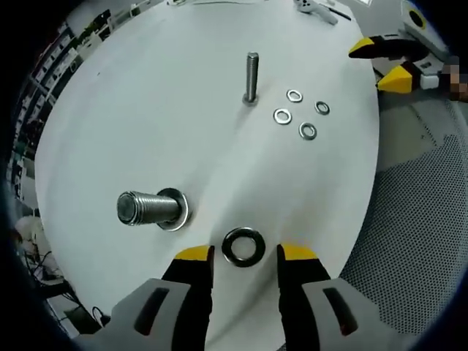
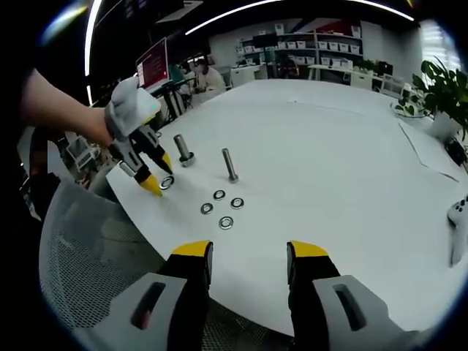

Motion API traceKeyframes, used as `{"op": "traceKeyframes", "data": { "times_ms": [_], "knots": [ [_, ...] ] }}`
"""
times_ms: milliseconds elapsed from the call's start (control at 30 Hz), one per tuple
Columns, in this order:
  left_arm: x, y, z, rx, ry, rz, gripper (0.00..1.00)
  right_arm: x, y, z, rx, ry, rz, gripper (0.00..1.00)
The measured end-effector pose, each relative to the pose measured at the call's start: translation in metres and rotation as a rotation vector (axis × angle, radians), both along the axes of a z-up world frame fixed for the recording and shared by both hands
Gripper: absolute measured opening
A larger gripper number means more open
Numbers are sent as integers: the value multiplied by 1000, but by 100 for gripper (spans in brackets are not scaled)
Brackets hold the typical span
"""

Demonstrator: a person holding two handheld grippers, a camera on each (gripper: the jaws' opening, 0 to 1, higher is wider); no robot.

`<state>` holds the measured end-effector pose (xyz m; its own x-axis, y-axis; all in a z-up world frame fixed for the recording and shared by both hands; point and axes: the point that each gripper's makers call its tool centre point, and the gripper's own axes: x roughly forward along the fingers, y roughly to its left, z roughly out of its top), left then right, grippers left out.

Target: Place the washer onto the threaded stud by aligning its center hole with the stud, sliding it down to the base, and recovering from edge contact or off-axis alignment until the washer reaches the visible bottom stop.

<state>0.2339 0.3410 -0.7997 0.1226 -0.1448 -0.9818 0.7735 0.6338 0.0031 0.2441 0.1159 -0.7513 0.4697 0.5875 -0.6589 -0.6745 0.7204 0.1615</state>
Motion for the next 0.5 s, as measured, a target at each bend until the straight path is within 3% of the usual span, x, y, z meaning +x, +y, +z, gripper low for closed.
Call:
{"op": "traceKeyframes", "data": {
  "times_ms": [500],
  "knots": [
    [2,1,0,12,8,6,28,2,-2,-1,-6,2,-7,43]
  ]
}}
